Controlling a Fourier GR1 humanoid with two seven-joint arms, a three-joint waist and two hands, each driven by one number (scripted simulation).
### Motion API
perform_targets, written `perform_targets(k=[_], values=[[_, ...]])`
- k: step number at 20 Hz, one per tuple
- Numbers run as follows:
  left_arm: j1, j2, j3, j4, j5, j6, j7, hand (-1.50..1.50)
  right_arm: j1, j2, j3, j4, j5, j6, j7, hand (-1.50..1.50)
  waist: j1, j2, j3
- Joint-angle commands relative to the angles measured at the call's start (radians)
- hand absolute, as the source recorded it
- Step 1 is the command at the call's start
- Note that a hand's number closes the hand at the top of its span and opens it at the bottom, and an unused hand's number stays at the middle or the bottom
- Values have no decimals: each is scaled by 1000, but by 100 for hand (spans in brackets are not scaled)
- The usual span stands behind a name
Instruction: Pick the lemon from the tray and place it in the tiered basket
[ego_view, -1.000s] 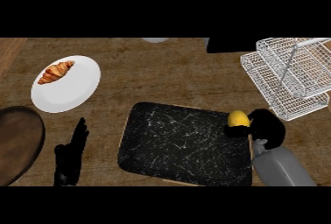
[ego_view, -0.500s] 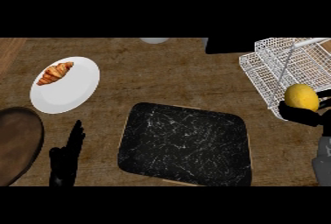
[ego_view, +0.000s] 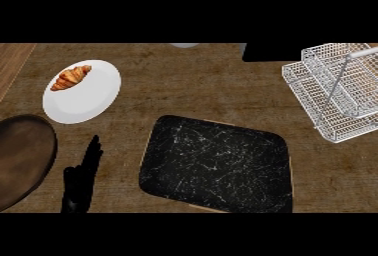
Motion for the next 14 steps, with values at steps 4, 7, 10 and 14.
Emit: perform_targets(k=[4,7,10,14], values=[[-19,-51,-48,-5,-39,26,12,0,-187,-28,-89,1,-16,270,217,150,29,7,1],[-60,-8,4,29,-4,-28,10,0,-241,-32,-143,132,2,230,151,150,37,12,2],[-51,-33,-8,62,-14,-25,-31,0,-314,-38,-177,271,25,200,107,150,45,16,2],[-23,29,28,-5,21,-79,3,0,-400,-69,-233,356,0,242,57,150,45,11,3]])
